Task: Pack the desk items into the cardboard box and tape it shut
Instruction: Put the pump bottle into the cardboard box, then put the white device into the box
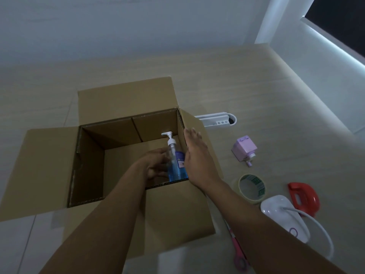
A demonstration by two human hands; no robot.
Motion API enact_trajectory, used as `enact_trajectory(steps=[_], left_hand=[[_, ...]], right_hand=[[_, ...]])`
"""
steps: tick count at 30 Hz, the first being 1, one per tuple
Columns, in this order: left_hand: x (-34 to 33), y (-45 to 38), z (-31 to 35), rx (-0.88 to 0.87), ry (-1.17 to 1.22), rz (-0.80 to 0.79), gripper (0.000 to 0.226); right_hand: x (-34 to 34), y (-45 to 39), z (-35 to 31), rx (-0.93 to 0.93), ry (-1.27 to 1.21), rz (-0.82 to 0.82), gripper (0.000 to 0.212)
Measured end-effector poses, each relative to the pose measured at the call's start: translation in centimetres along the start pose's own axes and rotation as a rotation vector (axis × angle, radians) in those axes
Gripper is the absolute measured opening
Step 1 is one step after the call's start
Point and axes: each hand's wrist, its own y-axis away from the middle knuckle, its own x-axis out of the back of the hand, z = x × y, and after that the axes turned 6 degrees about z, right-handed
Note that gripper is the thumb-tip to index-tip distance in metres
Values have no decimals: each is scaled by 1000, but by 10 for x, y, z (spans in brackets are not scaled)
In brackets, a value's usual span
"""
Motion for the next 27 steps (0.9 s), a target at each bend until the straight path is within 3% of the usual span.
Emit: enact_trajectory(steps=[3,7,9,11,17,22,27], left_hand=[[-2,0,-1,-23,-24,47,44],[-10,12,2,-55,-21,84,32],[-20,26,18,-146,12,179,23],[-16,30,35,-283,59,273,33],[-58,76,92,-615,22,142,33],[-124,98,82,-813,-205,65,36],[-176,103,31,-922,-484,10,38]], right_hand=[[-1,1,-1,1,-7,-7,65],[2,-2,2,-11,-73,-2,58],[19,0,10,-56,-192,56,53],[31,1,20,-116,-268,112,55],[114,20,81,-315,-325,336,60],[147,49,130,-393,-276,318,66],[155,87,157,-420,-290,222,70]])
